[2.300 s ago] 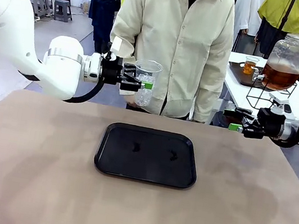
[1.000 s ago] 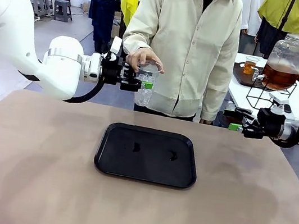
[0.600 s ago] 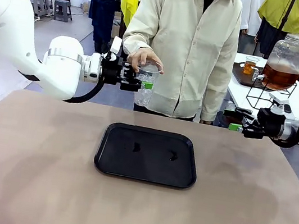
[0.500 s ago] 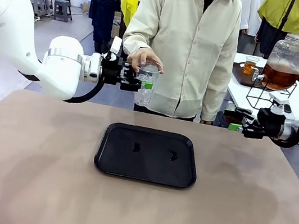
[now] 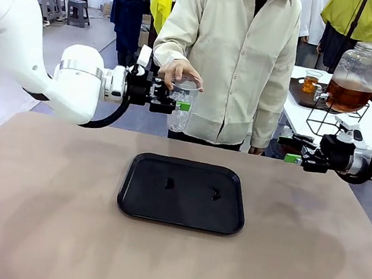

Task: Pour the drink into the iced cup.
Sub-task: Open the gripper to release the iced cup you were holding.

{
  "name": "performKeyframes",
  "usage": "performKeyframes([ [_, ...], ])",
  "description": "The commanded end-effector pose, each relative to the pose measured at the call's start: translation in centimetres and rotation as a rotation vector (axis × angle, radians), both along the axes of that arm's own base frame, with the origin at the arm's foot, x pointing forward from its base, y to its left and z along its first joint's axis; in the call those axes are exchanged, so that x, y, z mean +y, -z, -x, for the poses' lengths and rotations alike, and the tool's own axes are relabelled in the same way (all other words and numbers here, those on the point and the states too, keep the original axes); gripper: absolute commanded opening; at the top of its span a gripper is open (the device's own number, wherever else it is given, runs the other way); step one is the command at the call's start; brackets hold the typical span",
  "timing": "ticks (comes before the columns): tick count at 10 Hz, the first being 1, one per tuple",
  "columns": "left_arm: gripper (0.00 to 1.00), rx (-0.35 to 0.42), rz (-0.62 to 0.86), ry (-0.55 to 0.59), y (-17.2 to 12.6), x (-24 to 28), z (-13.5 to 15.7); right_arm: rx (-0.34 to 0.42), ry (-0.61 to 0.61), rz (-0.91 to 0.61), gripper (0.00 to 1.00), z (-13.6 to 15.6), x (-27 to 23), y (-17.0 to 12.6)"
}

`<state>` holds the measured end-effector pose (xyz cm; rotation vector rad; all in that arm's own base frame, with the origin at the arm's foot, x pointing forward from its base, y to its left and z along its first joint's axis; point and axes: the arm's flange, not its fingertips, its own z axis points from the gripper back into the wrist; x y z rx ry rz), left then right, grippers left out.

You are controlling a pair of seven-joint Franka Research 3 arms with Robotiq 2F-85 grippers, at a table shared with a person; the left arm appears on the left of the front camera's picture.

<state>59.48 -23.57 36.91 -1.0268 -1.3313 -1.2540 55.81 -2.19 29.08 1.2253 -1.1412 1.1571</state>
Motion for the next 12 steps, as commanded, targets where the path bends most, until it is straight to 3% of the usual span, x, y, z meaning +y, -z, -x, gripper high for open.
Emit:
performKeyframes([
  [1, 0.77, 0.000, 0.000, 0.000, 0.0, 0.0, 0.0, 0.002, -0.001, 0.001, 1.00, 0.0, 0.1, -0.2],
  [2, 0.92, 0.009, -0.001, -0.006, 0.2, 0.4, 0.0, 0.002, -0.001, 0.001, 1.00, 0.0, 0.1, -0.2],
  [3, 1.00, 0.021, 0.001, -0.007, 0.3, 0.8, 0.2, 0.002, -0.001, 0.001, 1.00, 0.0, 0.1, -0.2],
  [8, 1.00, 0.108, 0.054, -0.018, 2.6, 6.4, 4.4, 0.002, -0.001, 0.001, 1.00, 0.0, 0.1, -0.2],
  [12, 1.00, 0.056, 0.040, 0.039, 5.4, 13.7, 9.7, 0.002, -0.001, 0.001, 1.00, 0.0, 0.1, -0.2],
])
